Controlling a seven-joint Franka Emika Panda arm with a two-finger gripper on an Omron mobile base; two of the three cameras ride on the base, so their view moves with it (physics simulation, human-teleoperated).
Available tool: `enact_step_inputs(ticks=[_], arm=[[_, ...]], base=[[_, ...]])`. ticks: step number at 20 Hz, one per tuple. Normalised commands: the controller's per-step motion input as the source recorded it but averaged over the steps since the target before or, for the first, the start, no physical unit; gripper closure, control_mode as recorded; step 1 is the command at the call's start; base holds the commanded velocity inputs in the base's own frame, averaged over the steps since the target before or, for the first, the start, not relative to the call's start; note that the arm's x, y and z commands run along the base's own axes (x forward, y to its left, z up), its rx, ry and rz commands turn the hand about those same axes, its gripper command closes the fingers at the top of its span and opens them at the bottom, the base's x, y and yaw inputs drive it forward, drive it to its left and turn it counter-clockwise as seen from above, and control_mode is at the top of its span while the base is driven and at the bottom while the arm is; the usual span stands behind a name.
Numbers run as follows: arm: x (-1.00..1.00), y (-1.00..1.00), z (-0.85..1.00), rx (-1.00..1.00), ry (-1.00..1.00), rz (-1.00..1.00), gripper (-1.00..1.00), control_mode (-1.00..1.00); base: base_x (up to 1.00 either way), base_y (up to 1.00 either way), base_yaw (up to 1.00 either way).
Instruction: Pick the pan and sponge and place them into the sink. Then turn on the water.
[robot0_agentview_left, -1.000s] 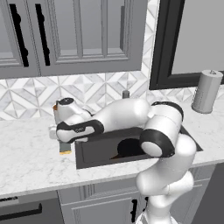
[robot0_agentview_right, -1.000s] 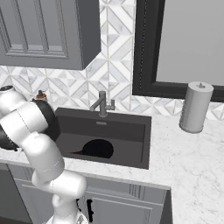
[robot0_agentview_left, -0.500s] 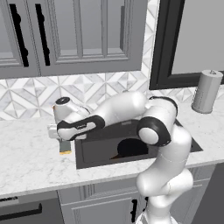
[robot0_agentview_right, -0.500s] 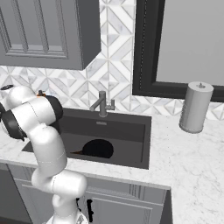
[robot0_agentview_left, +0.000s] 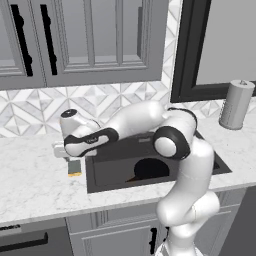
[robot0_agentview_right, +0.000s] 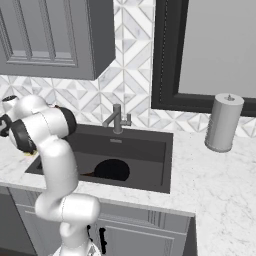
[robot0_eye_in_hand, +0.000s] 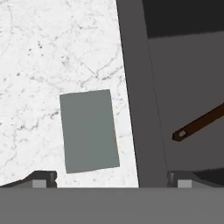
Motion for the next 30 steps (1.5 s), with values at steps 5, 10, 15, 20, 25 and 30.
enact_step_inputs(ticks=[5,10,15,20,25,30], arm=[[0.05,0.06,-0.16,0.0,0.01,0.13,-1.0,-1.0],[0.01,0.02,-0.19,0.03,0.0,0.07,-1.0,-1.0],[0.09,0.01,-0.22,0.03,0.0,0.03,-1.0,-1.0],[0.12,0.03,-0.28,0.05,0.0,0.01,-1.0,-1.0],[0.17,0.25,-0.3,0.01,0.01,0.0,-1.0,-1.0],[0.17,0.12,-0.3,0.02,0.02,0.0,-1.0,-1.0]], base=[[0.0,0.0,0.0],[0.0,0.0,0.0],[0.0,0.0,0.0],[0.0,0.0,0.0],[0.0,0.0,0.0],[0.0,0.0,0.0]])
